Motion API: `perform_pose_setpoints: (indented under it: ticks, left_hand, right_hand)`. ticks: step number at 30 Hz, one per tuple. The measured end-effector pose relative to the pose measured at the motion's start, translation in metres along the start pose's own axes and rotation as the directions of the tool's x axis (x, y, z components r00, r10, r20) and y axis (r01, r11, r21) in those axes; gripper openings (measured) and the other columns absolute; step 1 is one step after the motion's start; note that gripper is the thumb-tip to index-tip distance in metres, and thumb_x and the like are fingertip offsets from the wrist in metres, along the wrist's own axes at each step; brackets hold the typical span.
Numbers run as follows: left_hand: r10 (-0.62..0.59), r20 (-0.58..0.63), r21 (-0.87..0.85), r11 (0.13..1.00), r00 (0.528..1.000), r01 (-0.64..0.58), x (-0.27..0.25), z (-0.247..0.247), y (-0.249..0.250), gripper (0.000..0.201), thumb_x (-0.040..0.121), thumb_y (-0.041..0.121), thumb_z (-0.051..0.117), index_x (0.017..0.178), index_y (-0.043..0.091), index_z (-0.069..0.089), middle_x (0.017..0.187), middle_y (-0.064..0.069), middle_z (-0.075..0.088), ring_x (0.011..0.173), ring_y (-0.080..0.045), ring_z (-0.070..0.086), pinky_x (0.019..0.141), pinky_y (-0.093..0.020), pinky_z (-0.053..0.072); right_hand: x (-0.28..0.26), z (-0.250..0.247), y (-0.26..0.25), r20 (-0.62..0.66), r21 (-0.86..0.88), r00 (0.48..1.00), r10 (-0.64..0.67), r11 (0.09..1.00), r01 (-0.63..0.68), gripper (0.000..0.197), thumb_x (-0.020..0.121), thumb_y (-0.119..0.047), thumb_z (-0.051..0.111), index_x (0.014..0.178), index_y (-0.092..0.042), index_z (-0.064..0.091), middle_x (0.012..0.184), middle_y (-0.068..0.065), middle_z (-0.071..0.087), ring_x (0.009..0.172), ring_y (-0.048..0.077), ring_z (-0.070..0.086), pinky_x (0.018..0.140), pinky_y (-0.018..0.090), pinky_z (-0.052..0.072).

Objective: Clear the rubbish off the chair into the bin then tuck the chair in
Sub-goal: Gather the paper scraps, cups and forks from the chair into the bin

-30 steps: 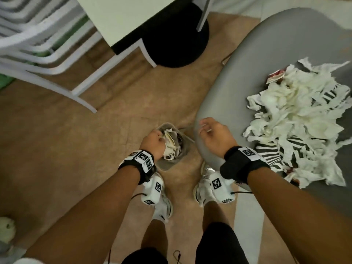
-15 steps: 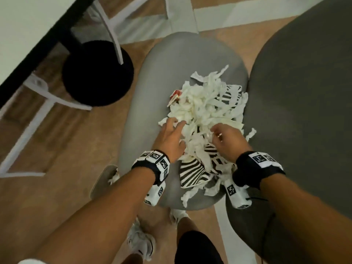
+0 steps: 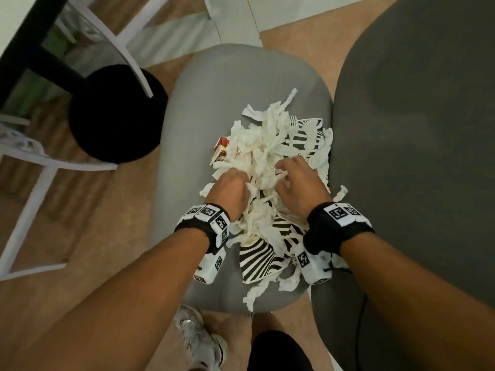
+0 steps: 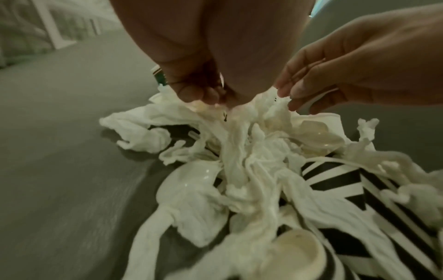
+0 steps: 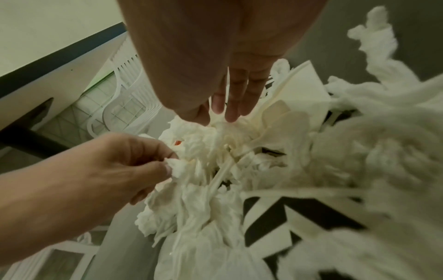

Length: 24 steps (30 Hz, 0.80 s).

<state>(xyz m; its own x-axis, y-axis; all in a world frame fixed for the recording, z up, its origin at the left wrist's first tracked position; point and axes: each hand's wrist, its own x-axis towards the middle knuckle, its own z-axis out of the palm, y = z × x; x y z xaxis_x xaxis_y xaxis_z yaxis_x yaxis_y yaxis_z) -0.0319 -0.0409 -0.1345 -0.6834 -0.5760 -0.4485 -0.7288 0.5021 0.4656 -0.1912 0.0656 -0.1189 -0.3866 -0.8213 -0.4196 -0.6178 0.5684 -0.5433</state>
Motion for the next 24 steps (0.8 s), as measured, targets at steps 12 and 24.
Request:
perform_pose_setpoints:
  ticks: [12, 24]
  left_hand:
    - [-0.128, -0.141, -0.141, 0.984, 0.982, 0.108, -0.015, 0.006, -0.024, 0.068, 0.083, 0.018, 0.065, 0.142, 0.023, 0.033, 0.147, 0.0, 0.025, 0.13, -0.027, 0.039, 0.095, -0.043, 0.052]
    - [-0.147, -0.075, -0.152, 0.979, 0.986, 0.135, -0.022, 0.005, -0.019, 0.032, 0.093, 0.027, 0.042, 0.112, 0.008, 0.059, 0.11, -0.009, 0.061, 0.096, -0.028, 0.06, 0.086, -0.039, 0.051]
  right_hand:
    - [0.068, -0.007, -0.03, 0.098, -0.4, 0.99, -0.104, 0.907, 0.134, 0.067, 0.09, -0.012, 0.061, 0.15, -0.029, 0.036, 0.12, 0.009, 0.062, 0.106, 0.034, 0.053, 0.091, 0.045, 0.047]
    - [0.042, 0.002, -0.033, 0.116, -0.236, 0.99, -0.085, 0.966, 0.11, 0.047, 0.082, -0.047, 0.071, 0.113, -0.017, 0.05, 0.1, 0.002, 0.056, 0.09, 0.023, 0.055, 0.072, 0.034, 0.045]
